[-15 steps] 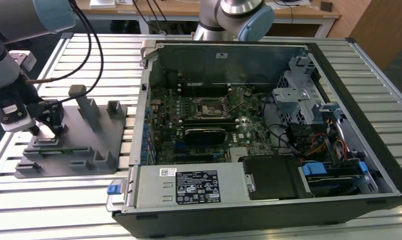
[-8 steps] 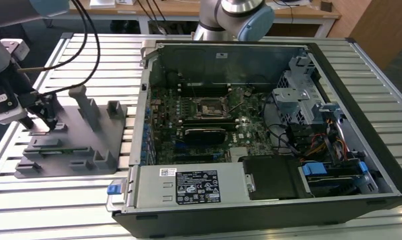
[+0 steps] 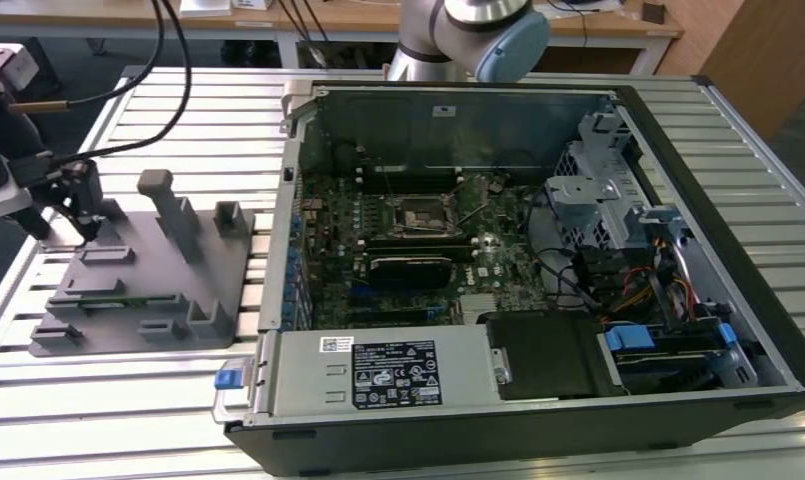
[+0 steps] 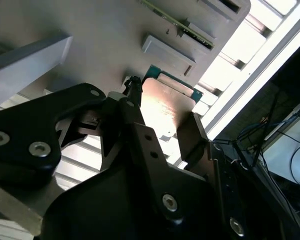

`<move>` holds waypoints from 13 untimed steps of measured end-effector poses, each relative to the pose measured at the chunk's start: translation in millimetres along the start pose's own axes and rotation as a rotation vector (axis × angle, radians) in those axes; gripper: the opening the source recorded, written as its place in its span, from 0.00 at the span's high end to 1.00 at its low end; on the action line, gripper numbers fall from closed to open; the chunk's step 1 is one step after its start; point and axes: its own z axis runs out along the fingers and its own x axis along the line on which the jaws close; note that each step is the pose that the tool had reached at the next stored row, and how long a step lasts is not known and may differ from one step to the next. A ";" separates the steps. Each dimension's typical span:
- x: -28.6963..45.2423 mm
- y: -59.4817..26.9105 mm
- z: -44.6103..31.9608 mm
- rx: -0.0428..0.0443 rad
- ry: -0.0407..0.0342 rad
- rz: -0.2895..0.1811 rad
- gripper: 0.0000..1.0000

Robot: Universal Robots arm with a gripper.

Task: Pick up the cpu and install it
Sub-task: 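Pick up the cpu and move it towards the insertion slot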

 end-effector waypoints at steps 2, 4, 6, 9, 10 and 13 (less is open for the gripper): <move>0.0 0.2 -6.9 -0.0001 -0.0001 0.000 0.47; 0.1 0.3 -13.8 -0.0001 0.0000 0.000 0.47; 0.1 0.4 -18.7 -0.0004 -0.0001 0.000 0.47; 0.1 0.6 -26.2 -0.0024 0.0000 0.000 0.47; 0.1 0.7 -28.3 -0.0031 0.0000 0.000 0.47; 0.2 0.8 -35.8 -0.0044 0.0002 0.000 0.47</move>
